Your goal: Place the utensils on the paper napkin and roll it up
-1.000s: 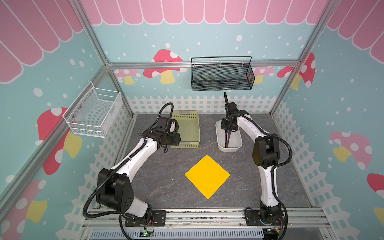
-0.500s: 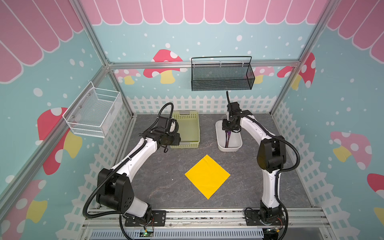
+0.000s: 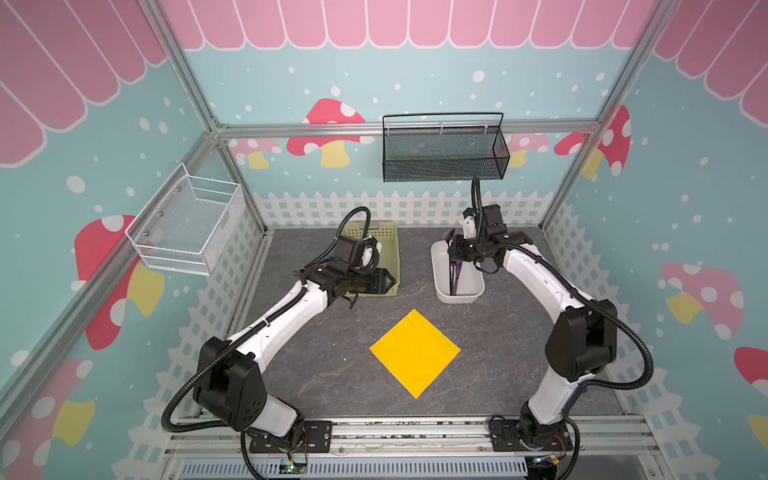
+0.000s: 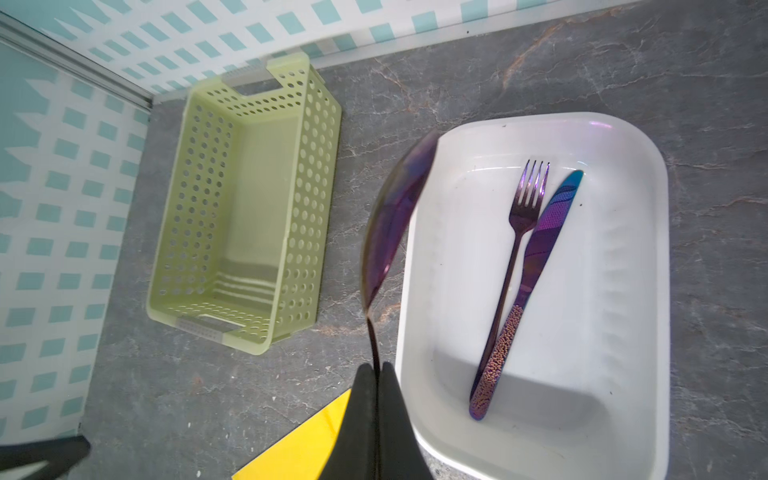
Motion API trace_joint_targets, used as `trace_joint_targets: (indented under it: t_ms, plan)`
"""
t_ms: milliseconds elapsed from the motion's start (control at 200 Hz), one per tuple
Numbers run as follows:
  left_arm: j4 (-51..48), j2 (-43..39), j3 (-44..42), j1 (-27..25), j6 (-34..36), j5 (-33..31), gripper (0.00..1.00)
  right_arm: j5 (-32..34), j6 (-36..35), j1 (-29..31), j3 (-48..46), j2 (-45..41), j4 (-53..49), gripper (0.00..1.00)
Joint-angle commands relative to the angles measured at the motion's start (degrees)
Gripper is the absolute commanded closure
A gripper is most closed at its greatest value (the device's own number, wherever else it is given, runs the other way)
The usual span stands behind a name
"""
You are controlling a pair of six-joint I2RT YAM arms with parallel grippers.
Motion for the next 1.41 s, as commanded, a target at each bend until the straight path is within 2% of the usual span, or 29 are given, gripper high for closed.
trace_joint_targets:
  t_ms: [0, 90, 160, 295, 435, 655, 826, 966, 1171, 1401]
  plan:
    - [4.1, 3.4, 5.2, -3.8, -8.2, 1.7, 0.49, -2.8, 4.6, 0.5, -2.7, -3.8, 5.3, 1.0]
    - [6.8, 6.9, 7.8, -6.2, -12.9, 4.6, 0.49, -4.0, 7.0, 0.8, -5.6, -5.9, 8.5, 1.0]
    - [7.7, 9.3, 10.0, -8.2, -14.0, 5.8, 0.49, -4.2, 8.1, 1.1, -6.8, -6.9, 9.5, 1.0]
    - [6.8, 12.8, 13.5, -11.2, -14.1, 3.0, 0.48, -5.9, 9.5, 1.5, -8.3, -8.1, 11.0, 1.0]
    - [-1.0, 17.4, 19.3, -12.2, -13.3, -2.3, 0.48, -6.5, 10.5, 2.1, -9.1, -9.2, 11.6, 1.0]
    - [-2.7, 20.7, 23.2, -13.3, -12.2, -3.1, 0.5, -8.0, 11.2, 3.0, -9.8, -9.9, 12.0, 1.0]
    - [-3.3, 21.8, 24.3, -13.4, -11.4, -5.1, 0.56, -8.9, 11.4, 3.7, -9.9, -10.4, 11.9, 1.0]
    - [-3.7, 22.0, 24.9, -13.4, -10.9, -5.8, 0.68, -9.3, 11.5, 4.2, -10.6, -11.3, 11.9, 1.0]
    - [-4.4, 22.1, 25.5, -13.4, -10.7, -7.0, 0.72, -9.6, 11.7, 4.7, -12.0, -12.3, 11.8, 1.0]
    - [-4.7, 21.6, 25.4, -13.4, -10.4, -7.2, 0.81, -10.4, 12.1, 5.5, -13.9, -13.5, 12.1, 1.0]
